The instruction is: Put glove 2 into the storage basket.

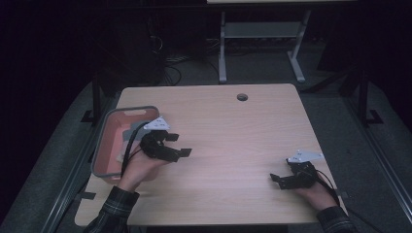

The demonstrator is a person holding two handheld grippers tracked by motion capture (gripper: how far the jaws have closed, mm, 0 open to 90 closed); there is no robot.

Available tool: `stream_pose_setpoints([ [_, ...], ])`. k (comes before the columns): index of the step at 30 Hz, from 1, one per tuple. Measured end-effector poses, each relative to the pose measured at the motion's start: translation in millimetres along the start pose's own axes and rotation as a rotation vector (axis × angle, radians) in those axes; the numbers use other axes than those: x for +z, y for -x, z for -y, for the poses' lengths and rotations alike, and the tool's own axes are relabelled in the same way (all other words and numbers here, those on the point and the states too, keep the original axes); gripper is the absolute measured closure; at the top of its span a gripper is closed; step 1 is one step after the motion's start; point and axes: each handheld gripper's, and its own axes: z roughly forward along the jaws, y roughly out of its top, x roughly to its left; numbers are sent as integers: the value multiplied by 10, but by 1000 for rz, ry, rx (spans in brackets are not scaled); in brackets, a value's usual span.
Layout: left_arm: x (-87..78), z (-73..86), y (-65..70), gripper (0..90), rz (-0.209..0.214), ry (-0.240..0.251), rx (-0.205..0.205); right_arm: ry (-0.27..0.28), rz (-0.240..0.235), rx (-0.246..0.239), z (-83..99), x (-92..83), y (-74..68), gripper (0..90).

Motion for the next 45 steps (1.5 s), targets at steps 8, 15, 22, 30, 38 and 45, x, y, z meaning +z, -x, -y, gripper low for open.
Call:
stream_pose_setpoints([
  [8, 209, 116, 198, 182, 7, 4, 40, 0, 0, -1, 0, 0, 1, 102],
  [15, 340, 236, 329, 181, 11, -21, 66, 0, -3, -4, 0, 0, -1, 102],
  [22, 435, 390, 399, 181, 9, -47, 79, 0, -4, -4, 0, 1, -1, 102],
  [30, 668, 598, 483, 173, 4, -130, 125, 2, -3, -4, 1, 1, -2, 102],
  [38, 819, 719, 488, 122, -13, -174, 177, 0, -3, -5, 0, 0, 0, 102],
  [45, 865, 774, 507, 121, -24, -121, 213, 0, -4, -5, 0, 0, -1, 102],
])
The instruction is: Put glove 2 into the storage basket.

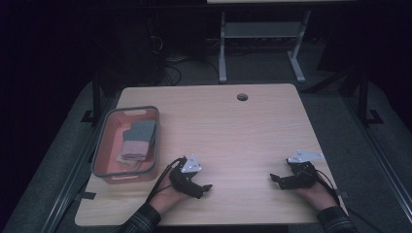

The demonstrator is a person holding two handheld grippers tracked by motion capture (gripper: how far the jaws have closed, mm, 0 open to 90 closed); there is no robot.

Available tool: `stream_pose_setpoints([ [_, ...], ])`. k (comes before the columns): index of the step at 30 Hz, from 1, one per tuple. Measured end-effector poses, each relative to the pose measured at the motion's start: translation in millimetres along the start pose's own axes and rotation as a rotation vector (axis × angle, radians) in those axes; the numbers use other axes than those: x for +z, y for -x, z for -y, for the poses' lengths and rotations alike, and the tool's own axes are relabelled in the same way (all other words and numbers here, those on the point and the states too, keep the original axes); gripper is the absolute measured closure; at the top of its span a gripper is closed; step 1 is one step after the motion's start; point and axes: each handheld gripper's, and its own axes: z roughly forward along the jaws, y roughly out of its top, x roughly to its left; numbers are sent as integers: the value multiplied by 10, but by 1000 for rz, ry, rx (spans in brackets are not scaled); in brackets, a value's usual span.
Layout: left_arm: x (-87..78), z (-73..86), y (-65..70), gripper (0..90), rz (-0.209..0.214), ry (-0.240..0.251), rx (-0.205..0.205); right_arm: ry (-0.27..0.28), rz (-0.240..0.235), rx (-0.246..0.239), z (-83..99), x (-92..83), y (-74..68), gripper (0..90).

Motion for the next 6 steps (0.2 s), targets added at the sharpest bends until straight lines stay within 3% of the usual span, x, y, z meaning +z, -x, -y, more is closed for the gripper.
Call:
stream_pose_setpoints([
  [6, 0, 0, 1, 121, 0, -1, -2, 0, 0, -1, 0, 0, 0, 102],
])
